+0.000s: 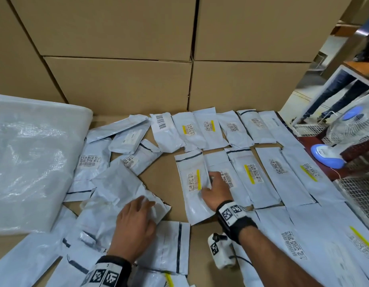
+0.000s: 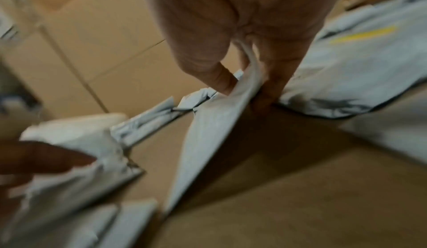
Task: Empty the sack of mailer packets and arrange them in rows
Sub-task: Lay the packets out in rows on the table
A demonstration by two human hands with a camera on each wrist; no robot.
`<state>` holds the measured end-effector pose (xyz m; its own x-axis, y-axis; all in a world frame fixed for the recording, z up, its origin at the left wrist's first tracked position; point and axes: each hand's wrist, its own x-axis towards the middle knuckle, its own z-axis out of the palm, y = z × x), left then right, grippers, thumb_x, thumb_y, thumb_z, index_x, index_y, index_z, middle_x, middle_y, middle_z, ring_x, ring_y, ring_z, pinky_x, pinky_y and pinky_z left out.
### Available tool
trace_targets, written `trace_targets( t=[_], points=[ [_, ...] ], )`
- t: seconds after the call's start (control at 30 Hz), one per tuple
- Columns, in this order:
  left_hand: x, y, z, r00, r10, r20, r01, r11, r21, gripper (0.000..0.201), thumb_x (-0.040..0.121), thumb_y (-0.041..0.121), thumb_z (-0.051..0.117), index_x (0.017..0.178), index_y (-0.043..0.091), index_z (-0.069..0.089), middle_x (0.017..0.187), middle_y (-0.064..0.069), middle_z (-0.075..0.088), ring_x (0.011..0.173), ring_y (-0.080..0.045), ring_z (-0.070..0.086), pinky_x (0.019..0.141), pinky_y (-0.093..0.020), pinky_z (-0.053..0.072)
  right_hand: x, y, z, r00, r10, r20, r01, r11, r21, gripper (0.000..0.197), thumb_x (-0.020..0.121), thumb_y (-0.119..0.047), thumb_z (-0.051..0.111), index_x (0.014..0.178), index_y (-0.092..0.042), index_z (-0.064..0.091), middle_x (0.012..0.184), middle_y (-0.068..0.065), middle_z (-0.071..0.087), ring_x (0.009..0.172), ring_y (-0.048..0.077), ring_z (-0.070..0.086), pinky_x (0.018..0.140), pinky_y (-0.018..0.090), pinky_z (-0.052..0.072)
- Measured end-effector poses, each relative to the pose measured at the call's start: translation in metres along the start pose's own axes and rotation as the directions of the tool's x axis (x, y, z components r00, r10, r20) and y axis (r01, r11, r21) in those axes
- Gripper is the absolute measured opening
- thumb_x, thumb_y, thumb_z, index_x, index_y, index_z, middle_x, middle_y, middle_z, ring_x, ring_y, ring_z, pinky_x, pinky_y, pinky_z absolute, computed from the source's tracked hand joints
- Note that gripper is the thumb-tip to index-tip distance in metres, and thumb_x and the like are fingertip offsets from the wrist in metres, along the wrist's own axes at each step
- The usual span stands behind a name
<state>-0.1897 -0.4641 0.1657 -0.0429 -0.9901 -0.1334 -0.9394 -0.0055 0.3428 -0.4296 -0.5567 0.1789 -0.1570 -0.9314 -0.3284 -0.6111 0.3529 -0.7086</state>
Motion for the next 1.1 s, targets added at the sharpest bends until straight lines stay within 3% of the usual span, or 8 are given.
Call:
trace_targets(
  t=[0.13, 0.23, 0.33, 0.63, 0.77, 0.9, 1.03, 1.1],
  points=[
    [0.002, 0.003, 0.005, 0.999, 0.007, -0.039, -0.007, 1.0, 0.004, 0.05, 0.08, 0.032, 0.064, 0.13, 0.029, 0.057, 0.147, -0.01, 0.047, 0.129, -0.033, 0.049, 0.103, -0.048, 0.044, -0.008, 0.011, 0.01, 0.947, -0.292, -0.135, 0.224, 0.9, -0.373, 0.062, 0.09, -0.015, 0.062, 0.147, -0.026, 0.039, 0.148, 0.007, 0.036, 0.138, 0.027, 0.037, 0.106, 0.043, 0.045],
    [0.001, 0.0, 0.012, 0.998, -0.007, -0.058, 0.01, 0.998, 0.063, 0.064, 0.078, 0.055, 0.058, 0.135, 0.028, 0.052, 0.151, -0.018, 0.039, 0.134, -0.039, 0.042, 0.106, -0.052, 0.04, -0.01, 0.017, 0.028, 0.931, -0.347, 0.112, 0.353, 0.783, -0.512, 0.069, 0.097, -0.051, 0.047, 0.158, -0.029, 0.022, 0.168, 0.013, 0.0, 0.155, 0.03, -0.001, 0.126, 0.047, 0.01],
    [0.0, -0.007, 0.02, 0.998, -0.045, -0.032, 0.049, 0.99, 0.135, 0.083, 0.074, 0.074, 0.046, 0.141, 0.025, 0.049, 0.153, -0.022, 0.035, 0.138, -0.042, 0.035, 0.109, -0.054, 0.036, -0.003, 0.024, 0.048, 0.934, -0.265, 0.241, 0.358, 0.668, -0.653, 0.079, 0.097, -0.063, 0.035, 0.161, -0.028, 0.004, 0.165, 0.017, -0.019, 0.153, 0.031, -0.02, 0.123, 0.052, -0.009],
    [-0.005, -0.007, 0.019, 0.998, -0.061, -0.003, 0.061, 0.99, 0.128, 0.071, 0.079, 0.054, 0.031, 0.135, 0.019, 0.057, 0.145, -0.022, 0.046, 0.132, -0.046, 0.043, 0.105, -0.058, 0.042, -0.001, 0.01, 0.043, 0.918, -0.354, 0.176, 0.388, 0.717, -0.579, 0.071, 0.1, -0.047, 0.037, 0.161, -0.025, 0.007, 0.167, 0.017, -0.008, 0.155, 0.031, -0.006, 0.125, 0.049, -0.003],
    [-0.008, -0.002, 0.013, 0.999, 0.001, -0.043, -0.001, 1.0, -0.004, 0.062, 0.088, 0.044, 0.023, 0.132, 0.022, 0.059, 0.142, -0.013, 0.053, 0.133, -0.032, 0.046, 0.11, -0.042, 0.039, -0.036, -0.007, 0.05, 0.801, -0.49, 0.345, 0.599, 0.674, -0.432, 0.079, 0.096, -0.024, 0.051, 0.16, -0.032, 0.006, 0.168, 0.011, 0.002, 0.153, 0.031, 0.015, 0.124, 0.042, 0.019],
    [-0.017, 0.005, 0.0, 0.984, 0.13, -0.123, -0.151, 0.973, -0.178, 0.043, 0.096, 0.034, 0.032, 0.126, 0.024, 0.062, 0.133, 0.002, 0.057, 0.124, -0.014, 0.052, 0.104, -0.022, 0.039, -0.044, -0.004, 0.057, 0.753, -0.444, 0.485, 0.641, 0.658, -0.394, 0.099, 0.089, -0.011, 0.064, 0.158, -0.045, 0.001, 0.169, 0.004, 0.0, 0.151, 0.029, 0.023, 0.118, 0.037, 0.033],
    [-0.034, 0.014, -0.02, 0.955, 0.207, -0.211, -0.28, 0.864, -0.418, 0.026, 0.102, 0.03, 0.046, 0.125, 0.03, 0.058, 0.126, 0.015, 0.057, 0.119, -0.002, 0.053, 0.099, -0.028, 0.045, -0.048, -0.001, 0.049, 0.71, -0.576, 0.405, 0.673, 0.725, -0.147, 0.07, 0.084, -0.016, 0.071, 0.145, -0.041, 0.046, 0.162, -0.003, 0.027, 0.146, 0.015, 0.034, 0.114, 0.02, 0.028],
    [-0.041, 0.011, -0.029, 0.967, 0.127, -0.222, -0.227, 0.828, -0.513, 0.046, 0.093, 0.046, 0.063, 0.135, 0.036, 0.047, 0.13, 0.023, 0.052, 0.123, 0.001, 0.05, 0.099, -0.022, 0.044, -0.051, -0.009, 0.04, 0.707, -0.641, 0.297, 0.666, 0.745, 0.023, 0.043, 0.076, -0.026, 0.072, 0.118, -0.03, 0.069, 0.141, -0.004, 0.053, 0.133, 0.01, 0.05, 0.108, 0.021, 0.039]
  ],
)
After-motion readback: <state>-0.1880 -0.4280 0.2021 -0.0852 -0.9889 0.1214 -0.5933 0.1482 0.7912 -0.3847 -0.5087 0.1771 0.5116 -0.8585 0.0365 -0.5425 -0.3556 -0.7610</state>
